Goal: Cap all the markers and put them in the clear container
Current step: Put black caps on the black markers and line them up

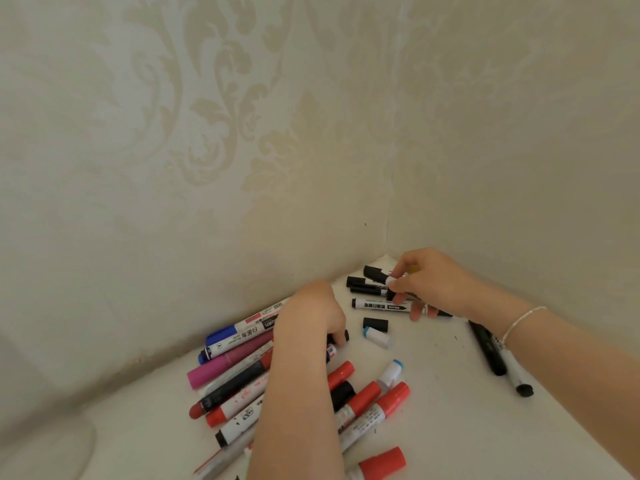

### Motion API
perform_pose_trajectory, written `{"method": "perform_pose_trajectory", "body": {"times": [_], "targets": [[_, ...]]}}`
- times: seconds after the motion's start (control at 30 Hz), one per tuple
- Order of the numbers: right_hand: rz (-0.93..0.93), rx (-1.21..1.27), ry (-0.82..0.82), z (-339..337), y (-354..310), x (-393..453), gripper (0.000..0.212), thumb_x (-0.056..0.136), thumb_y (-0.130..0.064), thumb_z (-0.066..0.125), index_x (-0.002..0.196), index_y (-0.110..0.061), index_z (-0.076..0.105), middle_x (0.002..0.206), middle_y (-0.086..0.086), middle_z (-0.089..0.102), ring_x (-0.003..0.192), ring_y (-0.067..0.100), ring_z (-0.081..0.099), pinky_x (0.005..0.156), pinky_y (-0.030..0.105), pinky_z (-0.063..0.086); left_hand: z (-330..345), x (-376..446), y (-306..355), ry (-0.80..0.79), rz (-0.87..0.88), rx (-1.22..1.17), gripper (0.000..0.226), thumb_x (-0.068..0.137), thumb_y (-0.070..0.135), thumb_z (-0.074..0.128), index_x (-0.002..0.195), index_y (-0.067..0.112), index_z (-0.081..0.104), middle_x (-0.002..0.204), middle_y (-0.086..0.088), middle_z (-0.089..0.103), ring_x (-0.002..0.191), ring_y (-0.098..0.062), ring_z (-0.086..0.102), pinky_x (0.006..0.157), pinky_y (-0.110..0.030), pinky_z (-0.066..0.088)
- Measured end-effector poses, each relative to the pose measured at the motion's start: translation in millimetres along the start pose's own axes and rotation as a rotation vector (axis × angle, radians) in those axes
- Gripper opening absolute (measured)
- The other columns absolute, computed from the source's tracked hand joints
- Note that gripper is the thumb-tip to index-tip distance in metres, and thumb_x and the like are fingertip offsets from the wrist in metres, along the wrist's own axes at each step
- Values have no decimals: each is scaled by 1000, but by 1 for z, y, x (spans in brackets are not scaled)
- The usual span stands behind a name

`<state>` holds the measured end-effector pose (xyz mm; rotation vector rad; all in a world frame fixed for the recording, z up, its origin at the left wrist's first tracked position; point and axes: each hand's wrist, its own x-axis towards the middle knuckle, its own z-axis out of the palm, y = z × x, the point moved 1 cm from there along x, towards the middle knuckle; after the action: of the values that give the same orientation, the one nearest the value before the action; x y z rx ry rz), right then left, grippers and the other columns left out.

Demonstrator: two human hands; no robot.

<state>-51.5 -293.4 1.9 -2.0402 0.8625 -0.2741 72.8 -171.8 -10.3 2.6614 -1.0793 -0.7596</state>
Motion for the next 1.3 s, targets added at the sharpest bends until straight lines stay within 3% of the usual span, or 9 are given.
{"method": "perform_pose_trajectory", "body": {"times": [0.2, 0.33, 0.5, 0.6, 0.7, 0.83, 1.03, 1.3], "targets": [[-18, -17, -89, 1, 3, 1, 12, 97, -16, 52, 108, -17, 56, 81, 7, 67, 53, 17, 58, 42, 21, 43, -1, 1, 2, 49, 53, -48, 33, 81, 15, 73, 113, 9, 68, 113, -7, 68, 101, -22, 63, 86, -32, 52], [-33, 45, -153, 0, 2, 2, 15, 93, -9, 56, 106, -14, 60, 84, 2, 68, 59, 17, 60, 46, 22, 45, -10, -6, -3, 56, 206, -462, 8, 88, 18, 67, 95, 20, 68, 101, -3, 68, 86, -14, 59, 68, -21, 44], [-14, 304, -205, -6, 3, 2, 20, 86, -1, 59, 104, -3, 67, 86, 10, 73, 60, 18, 61, 45, 22, 44, -17, -9, -13, 46, 277, -934, 11, 94, 13, 59, 102, 16, 65, 107, -5, 73, 98, -12, 67, 82, -24, 48], [12, 396, -223, -9, 4, 1, 23, 85, 2, 57, 106, -1, 65, 87, 14, 72, 58, 18, 59, 45, 23, 43, -19, -12, -16, -20, 328, -1081, 14, 95, 12, 55, 104, 16, 65, 103, -3, 75, 99, -12, 68, 83, -26, 47], [2, 445, -265, -11, 4, -1, 22, 85, -2, 56, 105, 0, 64, 86, 15, 69, 56, 18, 54, 47, 26, 41, -21, -15, -17, -34, 374, -1132, 20, 97, 11, 51, 109, 18, 66, 101, -3, 75, 95, -10, 69, 86, -28, 48], [-36, 445, -290, -13, 2, -5, 10, 87, -12, 58, 86, -6, 66, 85, 14, 65, 57, 19, 49, 45, 25, 38, -21, -18, -17, -42, 406, -1117, 25, 98, 12, 49, 108, 23, 69, 102, 0, 75, 96, -8, 68, 90, -29, 47], [-81, 389, -282, -14, 0, -7, 17, 89, -18, 59, 77, -7, 66, 69, 7, 62, 53, 17, 46, 47, 28, 32, -21, -19, -14, -80, 424, -1137, 25, 98, 11, 48, 107, 22, 69, 103, -2, 75, 97, -12, 70, 87, -28, 47], [-94, 353, -212, -19, 3, -3, 18, 88, -20, 64, 82, -4, 69, 72, 9, 66, 48, 15, 45, 42, 24, 33, -18, -18, -14, -96, 419, -1168, 20, 94, 9, 57, 109, 17, 67, 104, -6, 74, 97, -19, 71, 85, -27, 53]]}}
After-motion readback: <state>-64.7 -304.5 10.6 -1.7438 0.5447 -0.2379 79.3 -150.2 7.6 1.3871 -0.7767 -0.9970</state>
